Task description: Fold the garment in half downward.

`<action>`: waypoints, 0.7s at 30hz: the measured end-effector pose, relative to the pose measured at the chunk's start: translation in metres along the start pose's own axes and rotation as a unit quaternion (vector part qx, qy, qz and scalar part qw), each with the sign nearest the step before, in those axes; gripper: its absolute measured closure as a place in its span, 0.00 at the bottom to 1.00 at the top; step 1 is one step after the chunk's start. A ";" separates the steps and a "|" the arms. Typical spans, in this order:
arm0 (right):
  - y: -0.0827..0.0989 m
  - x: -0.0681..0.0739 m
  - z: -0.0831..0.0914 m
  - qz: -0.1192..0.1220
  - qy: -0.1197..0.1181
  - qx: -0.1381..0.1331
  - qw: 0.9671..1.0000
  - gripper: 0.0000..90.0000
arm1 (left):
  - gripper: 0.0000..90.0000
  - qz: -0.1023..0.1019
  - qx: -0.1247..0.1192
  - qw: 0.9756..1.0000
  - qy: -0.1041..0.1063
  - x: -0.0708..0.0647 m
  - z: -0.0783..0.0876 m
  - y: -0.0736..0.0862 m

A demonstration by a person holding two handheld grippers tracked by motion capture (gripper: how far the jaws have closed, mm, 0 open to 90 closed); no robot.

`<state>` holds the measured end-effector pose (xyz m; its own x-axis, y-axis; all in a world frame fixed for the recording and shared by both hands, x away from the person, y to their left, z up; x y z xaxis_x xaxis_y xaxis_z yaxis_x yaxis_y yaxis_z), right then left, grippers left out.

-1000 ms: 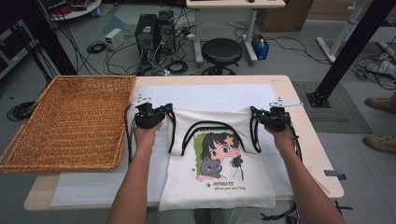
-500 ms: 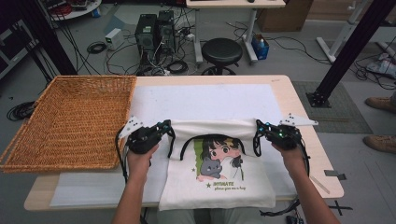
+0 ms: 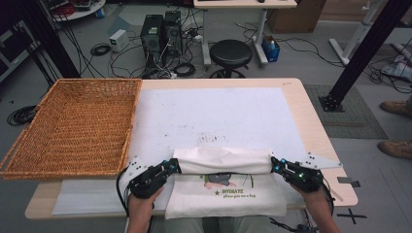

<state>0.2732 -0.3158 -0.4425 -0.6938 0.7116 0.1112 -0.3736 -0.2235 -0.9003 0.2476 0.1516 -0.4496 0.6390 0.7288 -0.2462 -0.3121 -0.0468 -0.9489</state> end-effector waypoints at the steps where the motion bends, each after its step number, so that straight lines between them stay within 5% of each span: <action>1: 0.004 0.002 0.002 0.002 -0.002 0.003 1.000 0.95 | 0.94 0.004 0.001 1.000 0.001 -0.001 0.002 0.002; 7: 0.021 0.008 0.012 0.002 -0.004 0.028 1.000 0.91 | 0.90 0.006 0.031 1.000 0.002 -0.008 0.013 0.011; 10: 0.020 0.007 0.015 -0.033 -0.012 0.028 0.999 0.65 | 0.53 0.044 0.017 0.999 -0.019 -0.002 0.013 0.001; 12: 0.014 0.006 0.020 -0.055 -0.007 0.004 0.998 0.52 | 0.48 0.047 0.013 0.998 -0.032 0.003 0.011 -0.009; 14: 0.005 0.005 0.022 -0.065 0.006 -0.016 0.998 0.46 | 0.45 0.043 0.030 0.998 -0.037 0.009 0.002 -0.017; 17: -0.009 -0.002 0.014 -0.064 0.046 -0.007 0.997 0.43 | 0.44 0.042 0.068 0.996 -0.045 0.020 -0.017 -0.025; 21: -0.021 -0.015 -0.012 -0.096 0.064 0.020 0.993 0.42 | 0.42 0.059 0.130 0.989 -0.038 0.035 -0.047 -0.025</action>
<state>0.2993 -0.3138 -0.4306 -0.5252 0.8215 0.2220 -0.5171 -0.1009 -0.8499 0.3113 0.1462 -0.4438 0.5351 0.7786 -0.3278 -0.5578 0.0343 -0.8292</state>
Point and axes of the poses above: each handheld gripper's, and its own axes: z roughly backward along the jaws, y roughly out of its underside, x roughly to its left, the point moved 1 cm from there along -z, roughly forward along the jaws, and after that the axes turned 2 degrees about -z, right-handed, at the moved point
